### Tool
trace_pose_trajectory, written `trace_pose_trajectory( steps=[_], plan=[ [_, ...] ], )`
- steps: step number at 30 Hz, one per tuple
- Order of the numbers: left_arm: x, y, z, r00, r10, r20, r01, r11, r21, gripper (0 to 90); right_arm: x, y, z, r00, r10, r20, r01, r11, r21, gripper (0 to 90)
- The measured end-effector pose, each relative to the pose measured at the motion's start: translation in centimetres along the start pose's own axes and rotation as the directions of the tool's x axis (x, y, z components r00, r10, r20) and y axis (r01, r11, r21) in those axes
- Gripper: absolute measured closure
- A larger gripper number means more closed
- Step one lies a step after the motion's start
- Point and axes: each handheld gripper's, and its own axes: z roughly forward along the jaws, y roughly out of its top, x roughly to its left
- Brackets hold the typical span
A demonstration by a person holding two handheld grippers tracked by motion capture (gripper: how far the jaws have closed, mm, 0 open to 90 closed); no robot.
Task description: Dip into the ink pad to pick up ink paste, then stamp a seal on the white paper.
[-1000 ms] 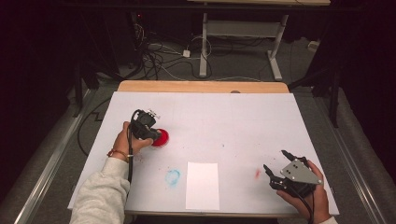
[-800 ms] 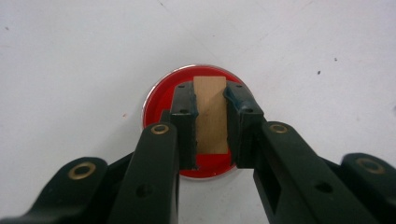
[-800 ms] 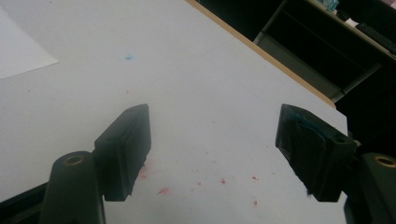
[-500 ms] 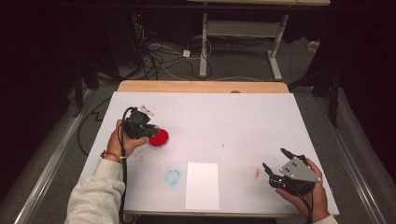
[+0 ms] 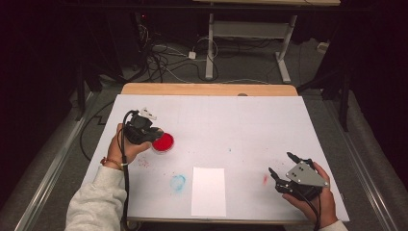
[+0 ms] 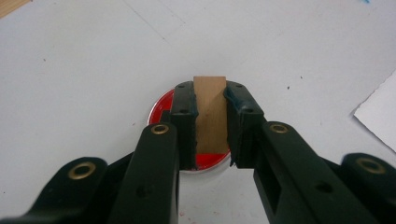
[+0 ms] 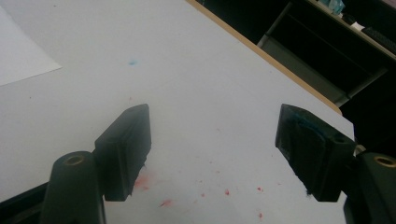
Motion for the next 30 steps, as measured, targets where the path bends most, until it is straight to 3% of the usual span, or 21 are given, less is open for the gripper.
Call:
trace_pose_trajectory(
  steps=[12,30],
  plan=[
    [-0.4,-0.4,-0.8,0.9992,0.017,0.035,-0.016,0.9994,-0.03,73.8,0.1,0.3,0.6,0.9999,-0.002,-0.014,0.002,1.0,-0.001,27.0],
    [-3.7,0.4,-1.1,0.9917,0.108,0.071,-0.104,0.9933,-0.05,73.8,0.2,0.6,0.5,0.9996,-0.001,-0.027,0.001,1.0,-0.023,27.0]
  ],
)
